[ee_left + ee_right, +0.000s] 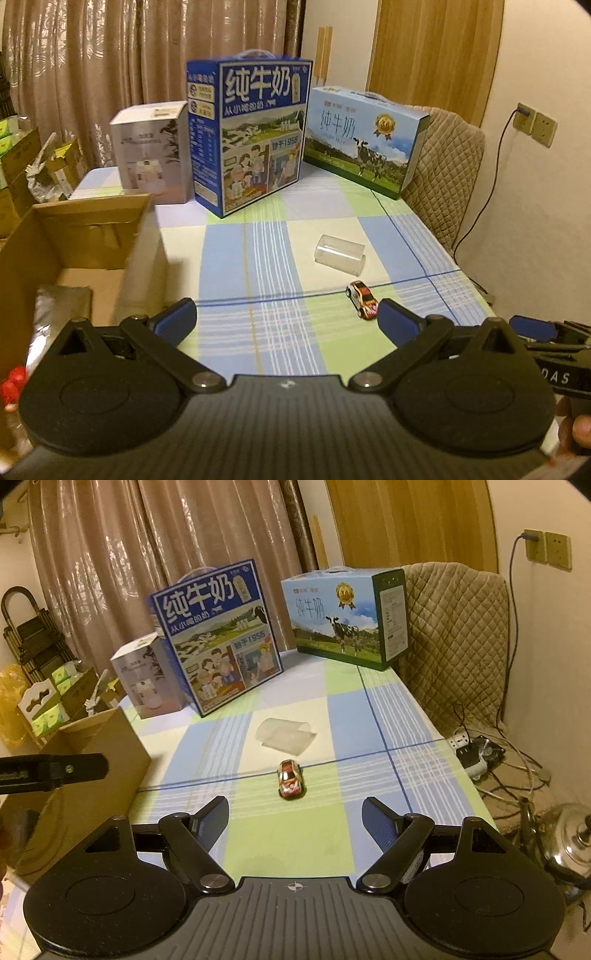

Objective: Organize objects
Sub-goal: 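Withdraw both open tools from the box toward the toy car and plastic cup, then grasp the red-yellow toy car with the right tool while the left tool approaches the clear cup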

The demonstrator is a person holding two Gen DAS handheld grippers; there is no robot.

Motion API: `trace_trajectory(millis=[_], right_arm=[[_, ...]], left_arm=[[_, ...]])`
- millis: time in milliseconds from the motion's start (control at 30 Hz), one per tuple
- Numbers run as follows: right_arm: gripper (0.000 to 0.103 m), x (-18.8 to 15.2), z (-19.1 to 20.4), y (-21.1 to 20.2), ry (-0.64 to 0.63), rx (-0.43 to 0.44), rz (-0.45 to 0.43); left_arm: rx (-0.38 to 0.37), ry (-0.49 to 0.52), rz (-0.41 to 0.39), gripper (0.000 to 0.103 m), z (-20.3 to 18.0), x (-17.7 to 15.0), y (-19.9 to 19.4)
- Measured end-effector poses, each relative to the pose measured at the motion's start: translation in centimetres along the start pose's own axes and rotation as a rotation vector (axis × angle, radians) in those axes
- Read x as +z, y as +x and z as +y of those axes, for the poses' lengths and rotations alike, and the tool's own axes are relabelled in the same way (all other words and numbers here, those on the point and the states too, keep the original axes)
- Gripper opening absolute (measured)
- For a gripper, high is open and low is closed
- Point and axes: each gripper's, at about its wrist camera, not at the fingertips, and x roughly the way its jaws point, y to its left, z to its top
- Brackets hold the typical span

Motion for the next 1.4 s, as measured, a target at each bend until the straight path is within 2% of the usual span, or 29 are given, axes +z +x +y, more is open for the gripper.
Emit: trace_trajectory(millis=[300, 500, 667, 1000, 1267, 1400], right_arm=[[0.077, 0.1, -0.8, 7.6, -0.056, -0.003, 0.031], [0.076, 0.3, -0.7, 11.4, -0.083, 0.015, 0.054], [0.064, 0.8, -0.2, 14.3, -0.134, 0.043, 0.060], [0.045, 0.7, -0.1, 19.4, -0.164, 0.054, 0.112], [0.032, 0.2, 0.4, 21.3, -0.212, 0.024, 0.146], [0.029, 0.3, 0.5, 21.5, -0.212, 0.015, 0.144]], left_arm=[[0.009, -0.012, 0.025, 0.102, 0.0, 0.9, 8.8], [0.012, -0.004, 0.032, 0.102, 0.3, 1.5, 12.3], [0.015, -0.015, 0.032, 0.102, 1.0, 2.4, 14.7], [0.013, 0.003, 0.068, 0.102, 1.2, 1.9, 17.1], [0.010, 0.000, 0.076, 0.102, 1.6, 1.8, 17.8], [0.012, -0.001, 0.080, 0.102, 1.7, 1.7, 17.9]])
